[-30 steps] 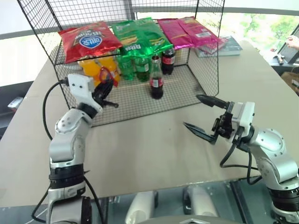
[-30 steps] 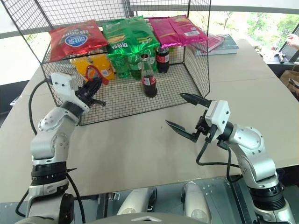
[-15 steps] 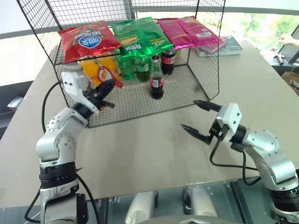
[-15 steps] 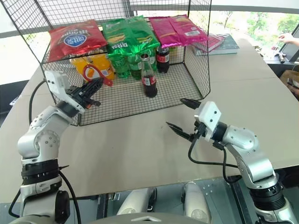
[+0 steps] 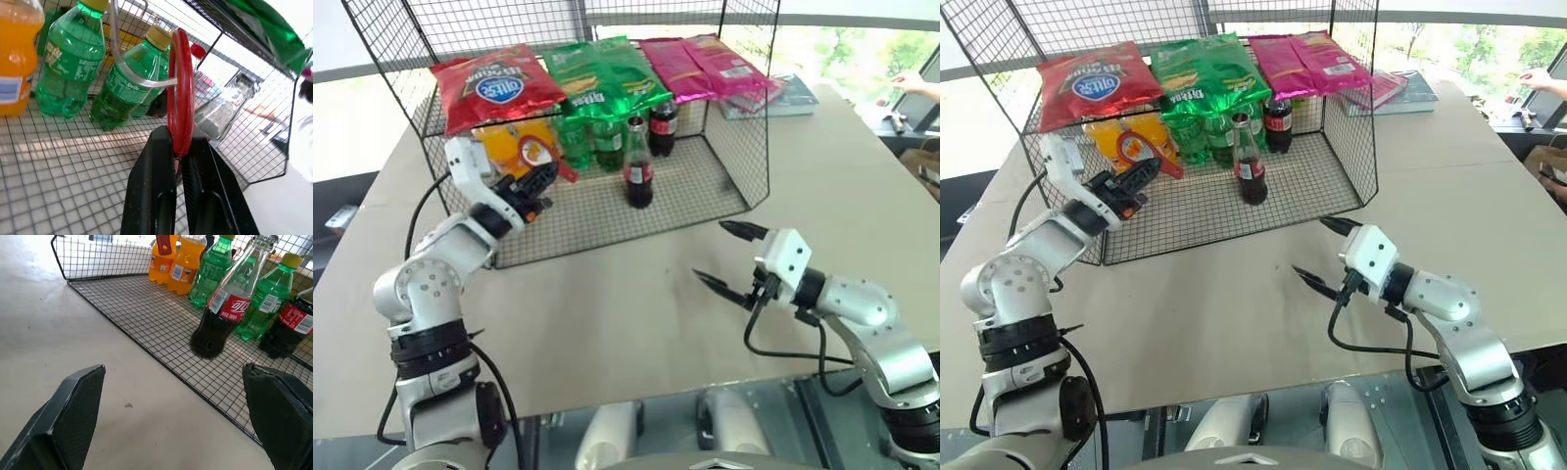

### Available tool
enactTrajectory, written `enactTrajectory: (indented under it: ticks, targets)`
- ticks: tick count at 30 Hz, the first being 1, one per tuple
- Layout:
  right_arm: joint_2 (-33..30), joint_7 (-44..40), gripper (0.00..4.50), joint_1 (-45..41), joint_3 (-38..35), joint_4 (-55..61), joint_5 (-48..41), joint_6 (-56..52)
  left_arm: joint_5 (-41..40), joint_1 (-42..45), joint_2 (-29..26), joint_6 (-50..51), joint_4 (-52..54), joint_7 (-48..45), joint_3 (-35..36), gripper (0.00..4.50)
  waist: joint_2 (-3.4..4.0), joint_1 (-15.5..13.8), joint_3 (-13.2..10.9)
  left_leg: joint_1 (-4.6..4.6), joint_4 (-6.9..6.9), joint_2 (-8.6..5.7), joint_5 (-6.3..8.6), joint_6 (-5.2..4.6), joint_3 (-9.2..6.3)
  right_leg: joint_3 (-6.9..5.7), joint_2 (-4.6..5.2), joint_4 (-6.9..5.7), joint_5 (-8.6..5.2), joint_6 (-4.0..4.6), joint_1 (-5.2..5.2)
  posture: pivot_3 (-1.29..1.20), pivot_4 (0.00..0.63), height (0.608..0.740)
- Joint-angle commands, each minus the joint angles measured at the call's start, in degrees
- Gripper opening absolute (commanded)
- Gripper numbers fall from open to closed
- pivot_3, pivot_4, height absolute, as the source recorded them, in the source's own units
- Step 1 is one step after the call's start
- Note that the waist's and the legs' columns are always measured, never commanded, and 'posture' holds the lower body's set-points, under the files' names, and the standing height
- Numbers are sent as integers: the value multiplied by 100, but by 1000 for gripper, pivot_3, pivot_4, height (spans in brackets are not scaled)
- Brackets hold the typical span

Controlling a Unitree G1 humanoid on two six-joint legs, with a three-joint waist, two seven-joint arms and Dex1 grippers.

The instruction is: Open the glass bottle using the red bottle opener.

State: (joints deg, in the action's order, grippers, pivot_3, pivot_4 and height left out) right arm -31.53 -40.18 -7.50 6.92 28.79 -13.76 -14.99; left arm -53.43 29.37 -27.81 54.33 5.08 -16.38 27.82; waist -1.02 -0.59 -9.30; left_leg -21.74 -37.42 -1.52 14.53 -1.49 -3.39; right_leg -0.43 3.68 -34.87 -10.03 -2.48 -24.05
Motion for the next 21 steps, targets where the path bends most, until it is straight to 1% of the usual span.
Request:
enactTrajectory:
  ticks: [1,4,6,10,12,14,21]
  targets:
    - [-19,158,4500,-10,18,289,159,-88,-395,161,-51,321,45,260,211,84,0,0,0,0,0,-1,-2,3,1,0,0,0,0,0,0,0,150,740]
    - [-3,158,4500,-36,30,288,189,-144,-533,156,-26,365,101,326,243,84,0,-1,0,1,0,-2,-4,6,1,1,0,0,0,0,0,0,150,740]
    - [14,140,4500,-64,28,294,156,-182,-595,40,-77,351,206,170,210,84,0,-4,0,0,0,-3,-4,7,1,1,0,0,0,1,0,0,150,740]
    - [-18,-82,4500,-122,33,320,-137,-363,-475,-278,-157,-63,510,-348,115,84,0,-2,0,0,0,-3,-4,8,4,4,1,1,0,1,0,0,150,740]
    - [-46,-142,4500,-138,30,329,-194,-412,-476,-314,-107,-260,525,-391,176,84,0,-10,0,-1,0,-2,-4,8,5,5,1,2,-1,2,0,0,150,740]
    - [-89,-193,4500,-159,30,340,-230,-492,-657,-286,-67,-247,509,-346,257,84,0,-22,0,-1,0,-1,-4,8,2,3,1,2,-1,2,0,0,150,740]
    - [-180,-235,4500,-248,55,350,-255,-693,-1787,-7,133,161,130,858,744,84,-4,2,-1,1,0,1,-3,6,2,4,0,0,0,1,0,0,150,740]
